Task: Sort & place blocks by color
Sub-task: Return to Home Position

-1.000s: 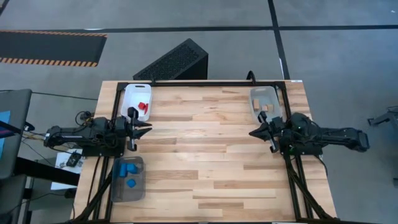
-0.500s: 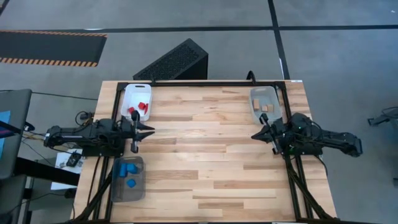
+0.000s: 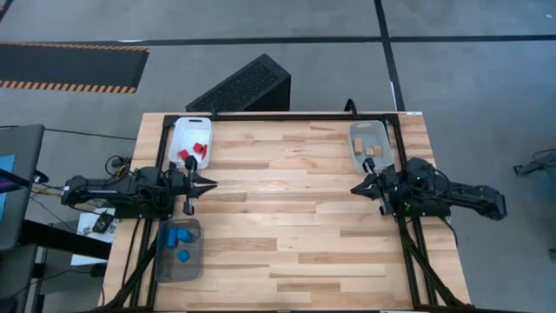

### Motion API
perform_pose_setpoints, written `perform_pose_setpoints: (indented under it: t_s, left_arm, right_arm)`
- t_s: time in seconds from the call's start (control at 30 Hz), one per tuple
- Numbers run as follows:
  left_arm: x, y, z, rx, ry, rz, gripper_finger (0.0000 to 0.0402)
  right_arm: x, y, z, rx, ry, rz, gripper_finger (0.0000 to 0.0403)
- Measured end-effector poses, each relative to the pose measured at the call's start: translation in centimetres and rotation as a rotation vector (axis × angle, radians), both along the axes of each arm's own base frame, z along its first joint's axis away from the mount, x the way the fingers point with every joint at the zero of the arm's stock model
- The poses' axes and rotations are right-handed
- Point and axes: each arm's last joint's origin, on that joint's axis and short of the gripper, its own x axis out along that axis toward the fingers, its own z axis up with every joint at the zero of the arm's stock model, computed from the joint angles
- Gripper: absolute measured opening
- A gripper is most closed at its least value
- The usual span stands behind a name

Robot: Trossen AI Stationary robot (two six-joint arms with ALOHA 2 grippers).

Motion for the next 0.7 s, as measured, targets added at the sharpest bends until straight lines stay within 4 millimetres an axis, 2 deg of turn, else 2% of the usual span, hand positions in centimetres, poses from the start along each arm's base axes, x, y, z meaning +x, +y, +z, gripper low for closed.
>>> perform_pose_setpoints:
  t_s: [0.23, 0.43, 0.7]
  left_arm:
    - [0.09, -0.11, -0.11, -0.009, -0.016, -0.038, 0.001]
    - [0.09, -0.15, -0.15, 0.006, -0.013, -0.05, 0.0009]
    - [0.1, -0.15, -0.18, -0.123, -0.015, -0.053, 0.0009]
  right_arm:
    - [0.0, -0.04, -0.03, 0.019, 0.005, -0.003, 0.0049]
    - [0.0, -0.04, 0.0, 0.127, 0.028, 0.004, 0.0049]
    - [0.0, -0.04, 0.02, 0.143, 0.029, 0.005, 0.0049]
